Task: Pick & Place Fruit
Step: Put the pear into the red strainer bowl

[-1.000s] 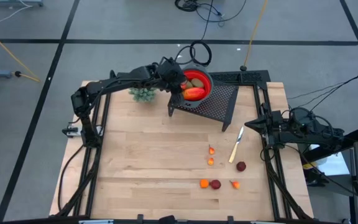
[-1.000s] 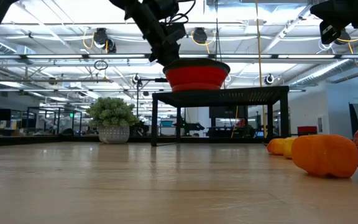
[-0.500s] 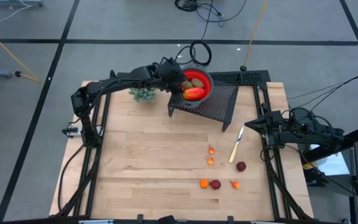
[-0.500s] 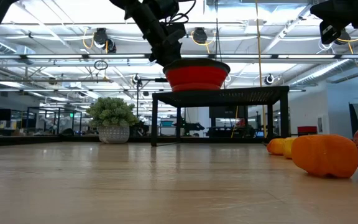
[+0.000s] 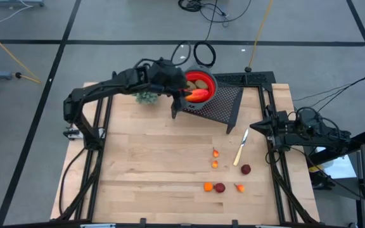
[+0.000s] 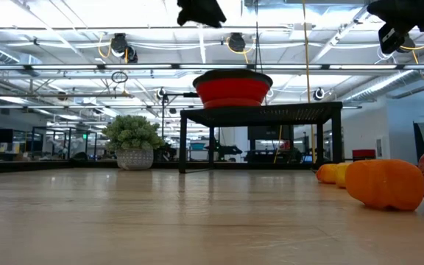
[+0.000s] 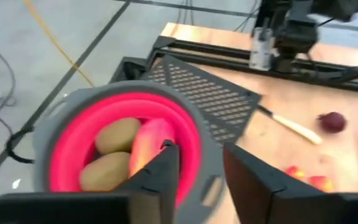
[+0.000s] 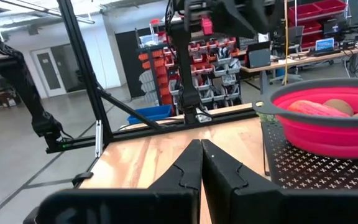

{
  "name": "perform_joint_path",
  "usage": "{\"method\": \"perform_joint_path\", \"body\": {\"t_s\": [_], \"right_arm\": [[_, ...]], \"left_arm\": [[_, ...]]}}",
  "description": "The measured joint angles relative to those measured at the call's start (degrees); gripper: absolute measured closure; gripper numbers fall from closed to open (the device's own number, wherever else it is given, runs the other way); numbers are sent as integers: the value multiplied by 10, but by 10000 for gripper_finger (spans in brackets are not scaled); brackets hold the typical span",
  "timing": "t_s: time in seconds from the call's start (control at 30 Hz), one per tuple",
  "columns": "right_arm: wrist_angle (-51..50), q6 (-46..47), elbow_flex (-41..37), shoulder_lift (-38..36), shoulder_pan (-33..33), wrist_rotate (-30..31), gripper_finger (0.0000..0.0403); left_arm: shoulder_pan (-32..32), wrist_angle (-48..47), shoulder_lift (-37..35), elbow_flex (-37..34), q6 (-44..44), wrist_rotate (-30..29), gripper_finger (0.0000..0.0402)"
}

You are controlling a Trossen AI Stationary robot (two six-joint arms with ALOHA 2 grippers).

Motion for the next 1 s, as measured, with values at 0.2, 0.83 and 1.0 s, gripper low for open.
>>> {"method": "perform_joint_path", "body": {"t_s": [0.2, 0.83, 1.0], "right_arm": [[5, 0, 0, 0, 0, 0, 403], [5, 11, 0, 4, 0, -76, 403], [4, 30, 0, 29, 0, -108, 403]], "left_arm": [[-42, -2, 1, -2, -30, -1, 353], [-173, 6, 1, -10, -124, -61, 399], [-208, 87, -1, -51, -142, -78, 398]]}}
